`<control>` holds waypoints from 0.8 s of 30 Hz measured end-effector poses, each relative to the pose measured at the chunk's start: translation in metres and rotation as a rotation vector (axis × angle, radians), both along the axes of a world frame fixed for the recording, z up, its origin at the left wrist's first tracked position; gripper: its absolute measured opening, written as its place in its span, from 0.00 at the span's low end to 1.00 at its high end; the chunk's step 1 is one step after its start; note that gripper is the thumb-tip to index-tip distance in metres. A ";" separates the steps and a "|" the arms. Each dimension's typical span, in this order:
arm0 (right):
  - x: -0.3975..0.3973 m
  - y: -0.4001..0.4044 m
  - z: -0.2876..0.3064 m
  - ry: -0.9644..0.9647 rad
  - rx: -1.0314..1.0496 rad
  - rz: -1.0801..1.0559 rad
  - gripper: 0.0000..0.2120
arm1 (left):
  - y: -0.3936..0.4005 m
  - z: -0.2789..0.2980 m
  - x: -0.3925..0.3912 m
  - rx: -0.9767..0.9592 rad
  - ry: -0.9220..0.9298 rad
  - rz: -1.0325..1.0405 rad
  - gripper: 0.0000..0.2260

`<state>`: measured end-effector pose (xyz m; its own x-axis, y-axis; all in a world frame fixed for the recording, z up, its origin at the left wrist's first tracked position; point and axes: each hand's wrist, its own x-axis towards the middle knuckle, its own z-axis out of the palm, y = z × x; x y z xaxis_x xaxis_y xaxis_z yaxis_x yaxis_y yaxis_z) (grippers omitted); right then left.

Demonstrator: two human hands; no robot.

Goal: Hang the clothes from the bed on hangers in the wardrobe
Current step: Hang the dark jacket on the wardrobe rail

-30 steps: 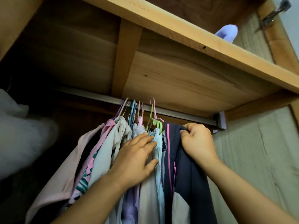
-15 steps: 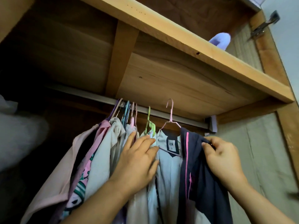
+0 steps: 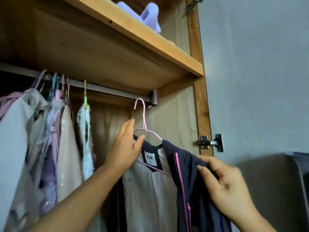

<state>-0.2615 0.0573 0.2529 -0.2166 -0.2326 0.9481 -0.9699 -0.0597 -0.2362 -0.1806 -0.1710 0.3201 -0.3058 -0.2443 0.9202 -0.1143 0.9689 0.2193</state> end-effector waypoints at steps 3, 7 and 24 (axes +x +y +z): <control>0.011 0.044 -0.027 -0.005 0.055 0.001 0.11 | 0.014 -0.016 -0.028 0.088 -0.147 -0.051 0.29; 0.019 0.098 -0.058 -0.098 0.107 -0.014 0.08 | 0.054 -0.057 -0.046 0.059 -0.192 -0.194 0.15; 0.097 0.257 -0.171 -0.595 0.513 -0.759 0.14 | 0.291 -0.224 -0.040 -0.476 -0.247 -0.469 0.19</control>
